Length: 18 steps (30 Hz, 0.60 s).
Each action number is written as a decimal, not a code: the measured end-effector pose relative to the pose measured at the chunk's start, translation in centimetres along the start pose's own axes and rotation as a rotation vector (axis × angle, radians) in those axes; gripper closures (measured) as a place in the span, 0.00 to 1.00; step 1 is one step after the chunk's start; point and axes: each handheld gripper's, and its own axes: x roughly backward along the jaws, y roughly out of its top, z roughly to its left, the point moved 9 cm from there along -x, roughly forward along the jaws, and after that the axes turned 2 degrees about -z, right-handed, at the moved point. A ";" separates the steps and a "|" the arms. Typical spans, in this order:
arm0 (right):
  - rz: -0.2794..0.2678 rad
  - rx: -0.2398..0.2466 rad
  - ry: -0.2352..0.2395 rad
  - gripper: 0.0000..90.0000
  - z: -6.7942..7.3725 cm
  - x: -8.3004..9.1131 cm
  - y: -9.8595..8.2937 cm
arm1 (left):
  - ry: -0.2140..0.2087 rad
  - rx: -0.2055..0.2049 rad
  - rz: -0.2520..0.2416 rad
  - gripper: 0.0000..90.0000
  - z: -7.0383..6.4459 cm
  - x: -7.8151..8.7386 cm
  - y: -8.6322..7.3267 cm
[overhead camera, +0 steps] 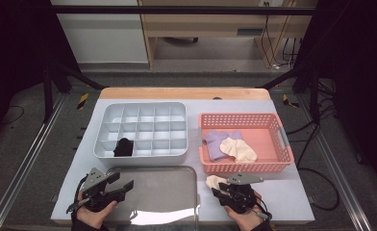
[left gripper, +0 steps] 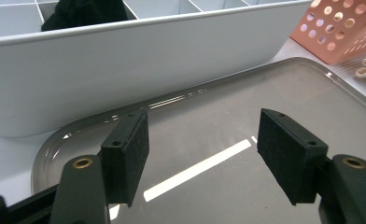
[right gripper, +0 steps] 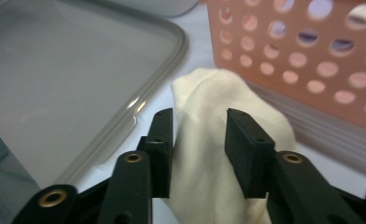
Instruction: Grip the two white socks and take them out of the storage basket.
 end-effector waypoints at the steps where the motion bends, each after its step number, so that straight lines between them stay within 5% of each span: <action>1: -0.013 0.009 -0.002 0.67 -0.1 0.2 0.2 | 0.001 0.000 0.001 0.37 0.0 0.0 0.0; 18: -0.167 -0.042 -0.075 0.62 -2.2 3.5 5.2 | -0.001 -0.002 0.010 0.37 0.0 -0.2 -0.1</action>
